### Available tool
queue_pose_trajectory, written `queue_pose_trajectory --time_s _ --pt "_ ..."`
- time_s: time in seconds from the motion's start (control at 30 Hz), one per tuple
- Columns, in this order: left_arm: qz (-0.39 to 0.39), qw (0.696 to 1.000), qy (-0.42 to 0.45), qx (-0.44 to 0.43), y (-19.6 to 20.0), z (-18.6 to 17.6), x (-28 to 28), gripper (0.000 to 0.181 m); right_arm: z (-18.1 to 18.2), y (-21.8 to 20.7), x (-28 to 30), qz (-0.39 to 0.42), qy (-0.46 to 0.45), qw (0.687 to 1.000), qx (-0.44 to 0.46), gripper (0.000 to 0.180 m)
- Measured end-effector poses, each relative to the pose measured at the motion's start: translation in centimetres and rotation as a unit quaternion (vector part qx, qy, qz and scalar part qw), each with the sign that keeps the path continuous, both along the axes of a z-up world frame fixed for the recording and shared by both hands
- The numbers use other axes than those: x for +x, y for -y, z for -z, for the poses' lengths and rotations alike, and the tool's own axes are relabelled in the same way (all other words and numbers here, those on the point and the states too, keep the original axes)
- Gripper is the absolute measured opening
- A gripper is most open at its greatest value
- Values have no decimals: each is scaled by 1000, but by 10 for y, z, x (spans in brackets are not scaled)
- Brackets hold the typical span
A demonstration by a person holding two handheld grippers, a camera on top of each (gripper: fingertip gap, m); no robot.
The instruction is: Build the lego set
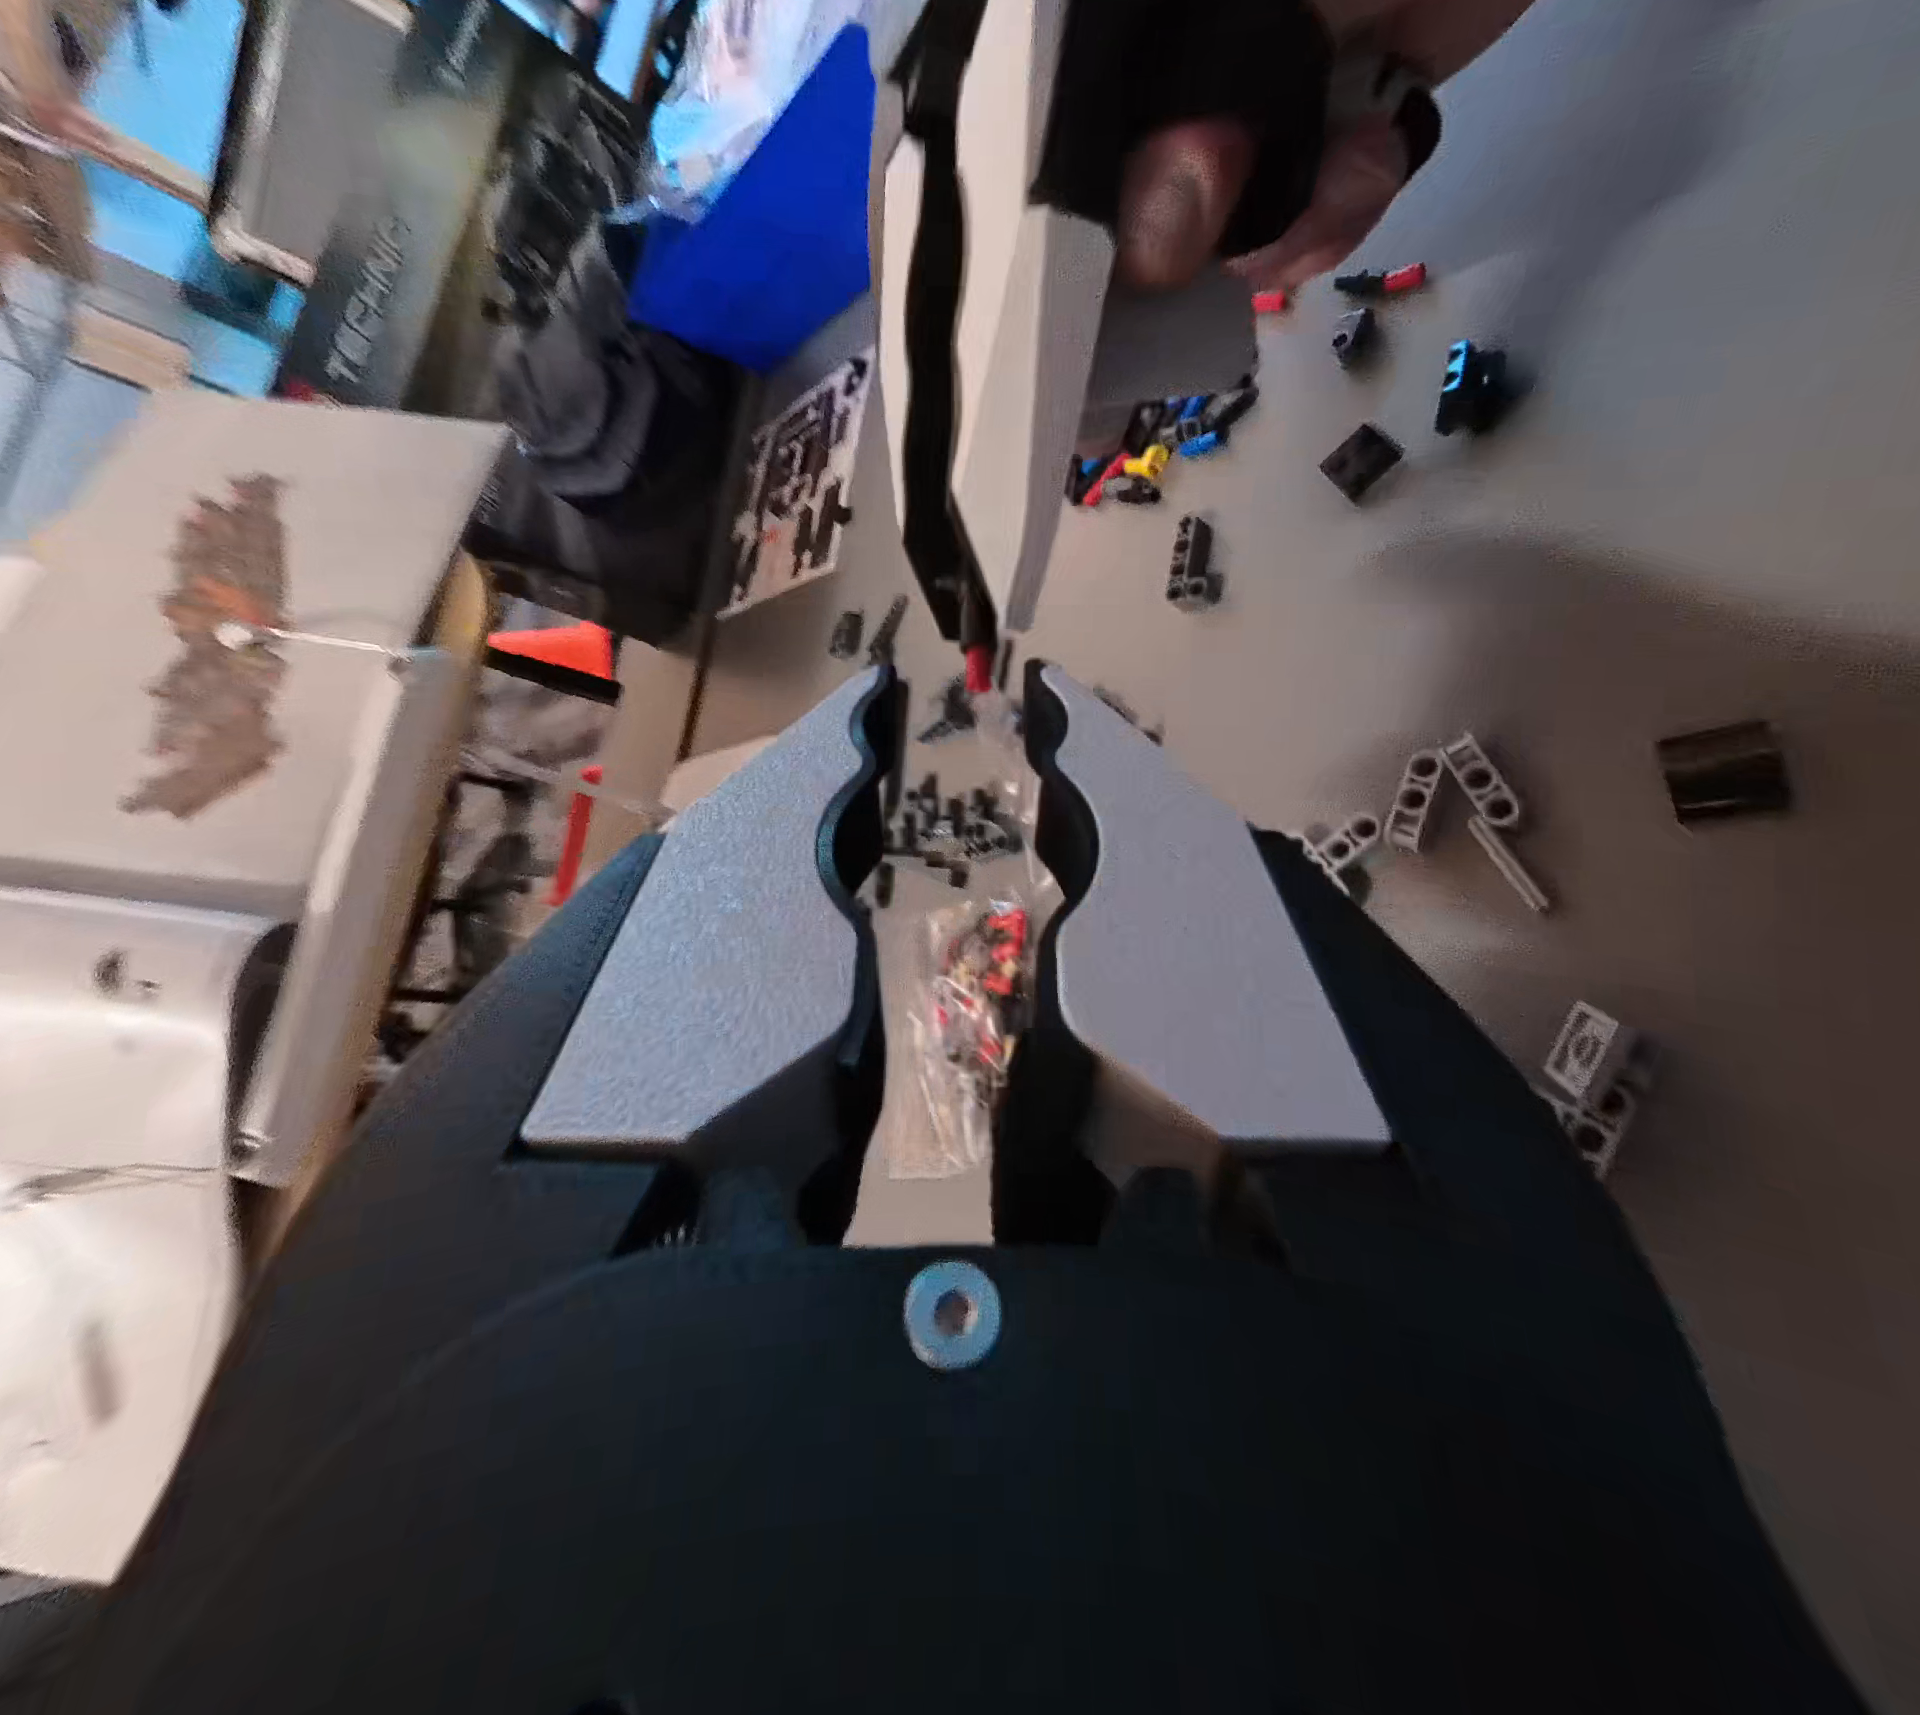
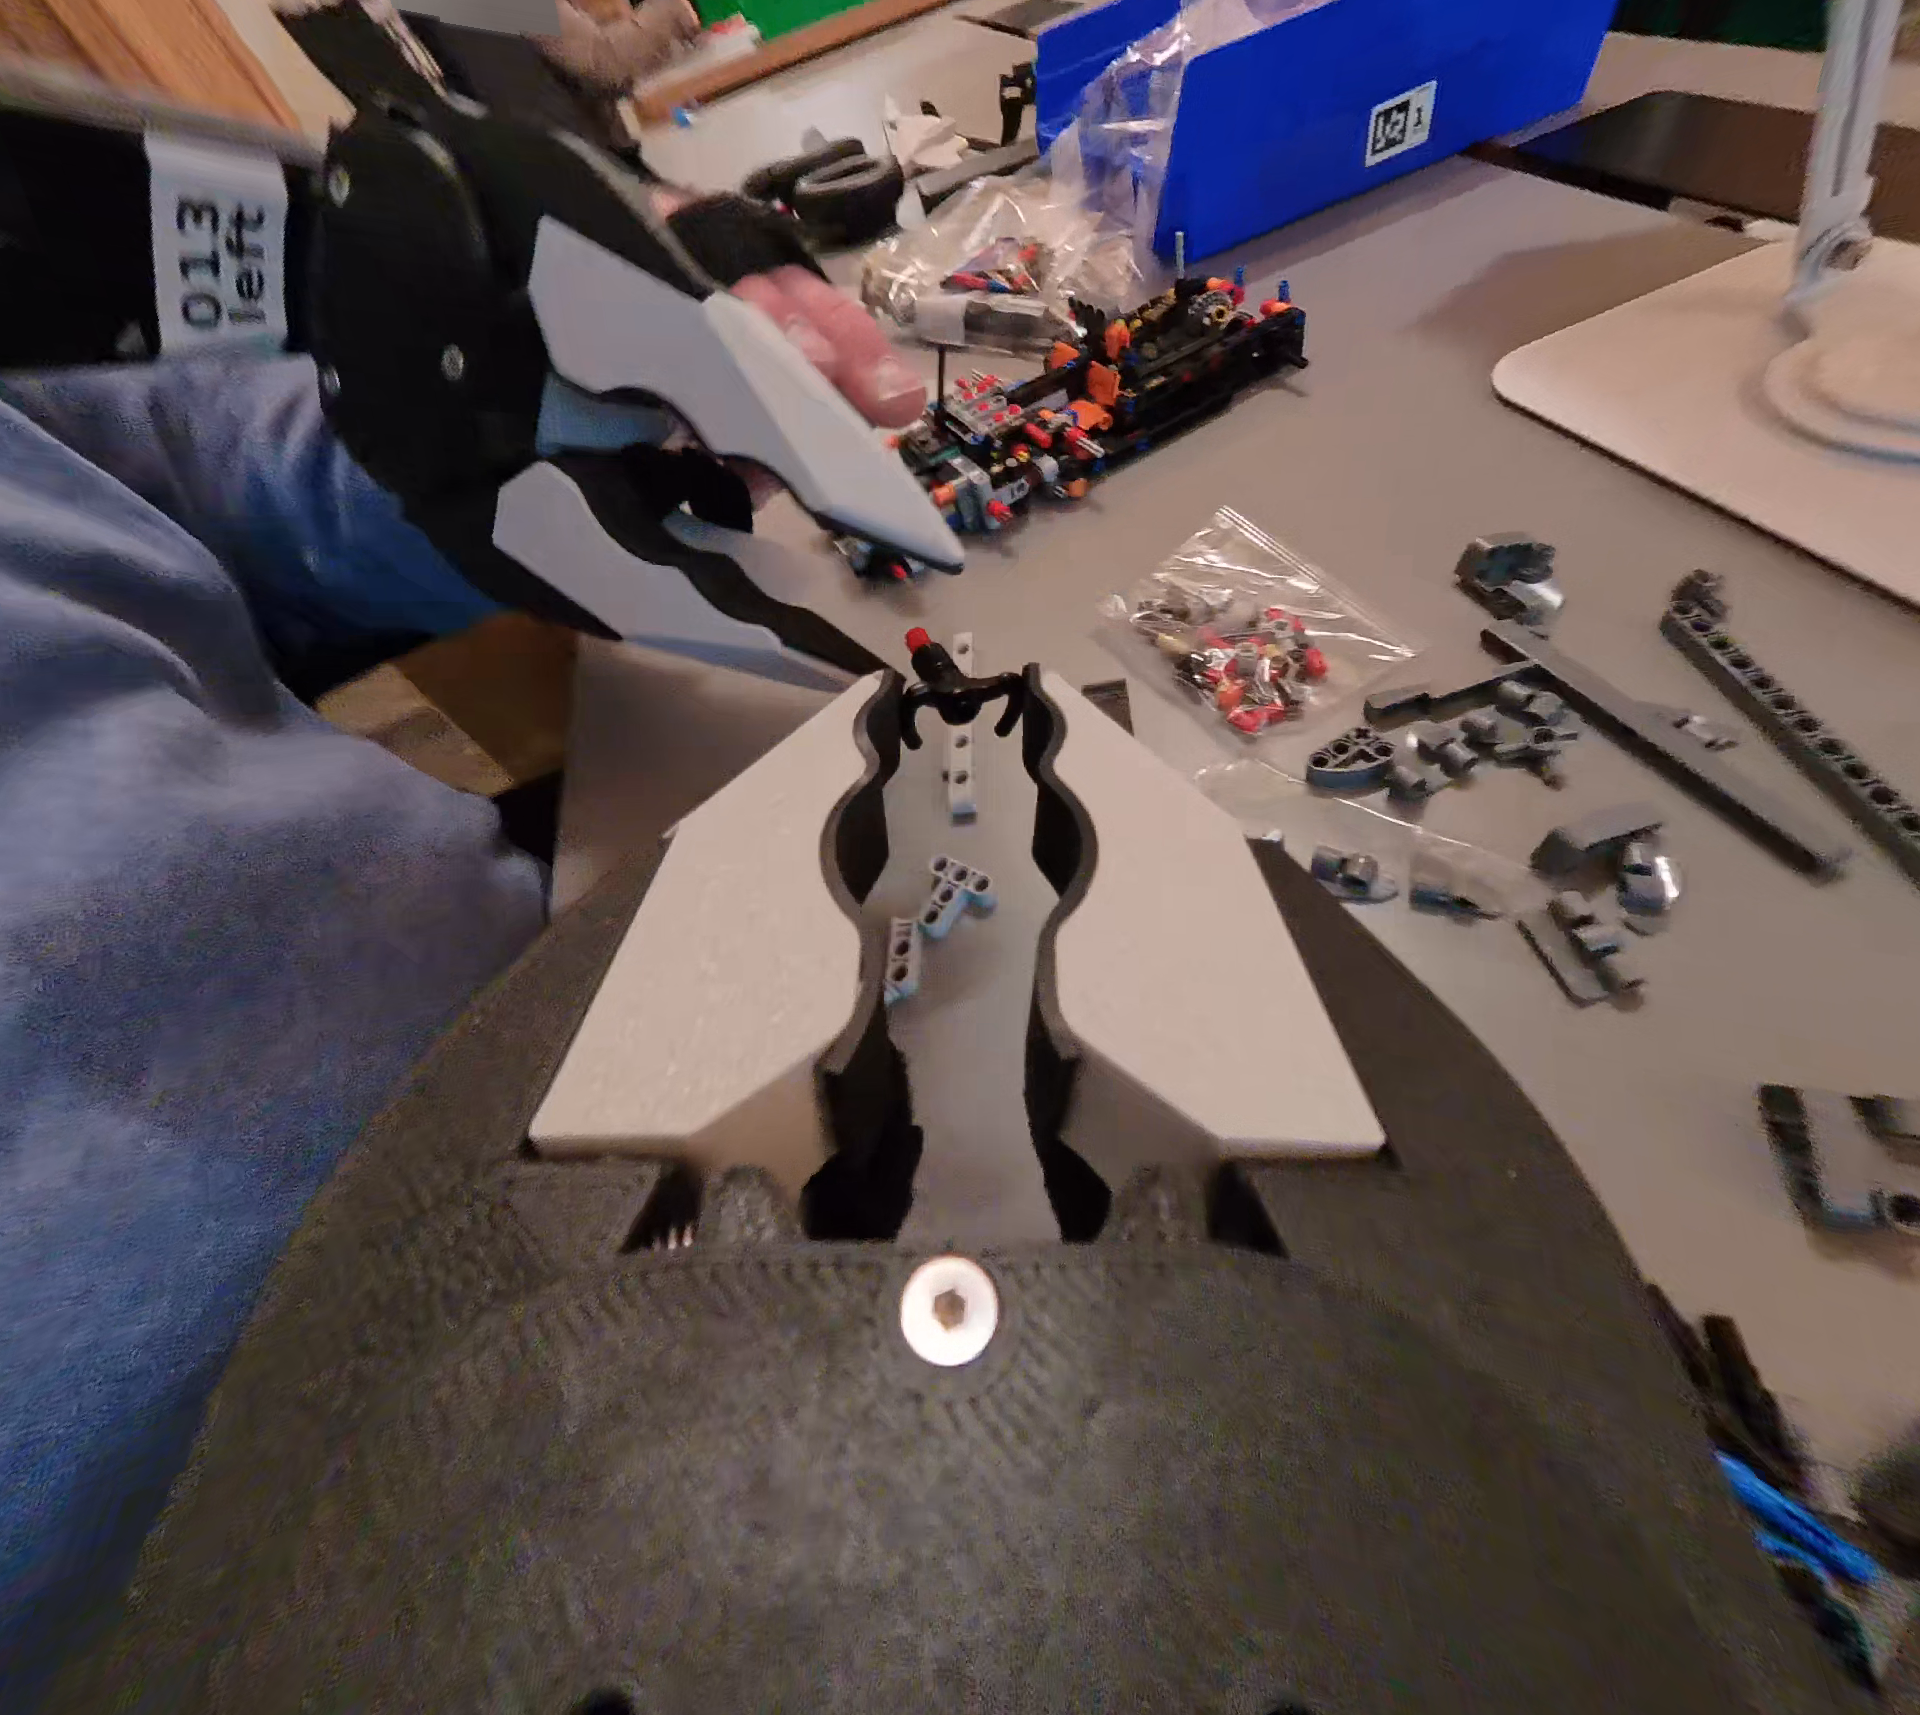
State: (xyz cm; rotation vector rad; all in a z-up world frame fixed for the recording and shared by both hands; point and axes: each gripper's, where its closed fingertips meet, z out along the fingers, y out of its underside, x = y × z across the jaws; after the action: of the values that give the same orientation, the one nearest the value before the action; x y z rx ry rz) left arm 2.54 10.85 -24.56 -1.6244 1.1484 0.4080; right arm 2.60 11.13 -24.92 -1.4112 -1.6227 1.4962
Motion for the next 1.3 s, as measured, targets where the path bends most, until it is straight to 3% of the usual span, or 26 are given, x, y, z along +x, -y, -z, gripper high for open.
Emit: queue_pose_trajectory --time_s 0.03,0.17,0.4,0.5,0.6,0.73,1.07,1.2,1.3 --pt "4 1000 -6 16 0 -4 3 18 -1 1 0 -4 0 1000 -14 20" --pt "8 999 -35 19 -1 1 8 5 -2 4 2 -19 6 999 -43 20" --pt "6 999 -34 15 -4 0 6 5 -3 -2 -1 -9 7 999 -50 20" --pt "-2 999 -24 -27 -6 3 1 5 -7 -16 -1 28 8 996 88 22" --pt "1 996 -9 -92 -6 8 0 5 -13 -14 1 16 15 952 307 25" --pt "0 993 -19 -113 -12 1 -4 5 -9 -4 -4 -23 39 905 424 20" --pt "7 990 -6 -143 -12 -2 -1 5 0 -10 -12 -17 52 881 470 4" --pt "-15 986 21 -164 -7 2 -17 24 7 -20 -8 -5 58 890 452 4" --pt "-19 973 28 -228 4 29 -43 27 16 -21 -5 -10 54 907 417 4"
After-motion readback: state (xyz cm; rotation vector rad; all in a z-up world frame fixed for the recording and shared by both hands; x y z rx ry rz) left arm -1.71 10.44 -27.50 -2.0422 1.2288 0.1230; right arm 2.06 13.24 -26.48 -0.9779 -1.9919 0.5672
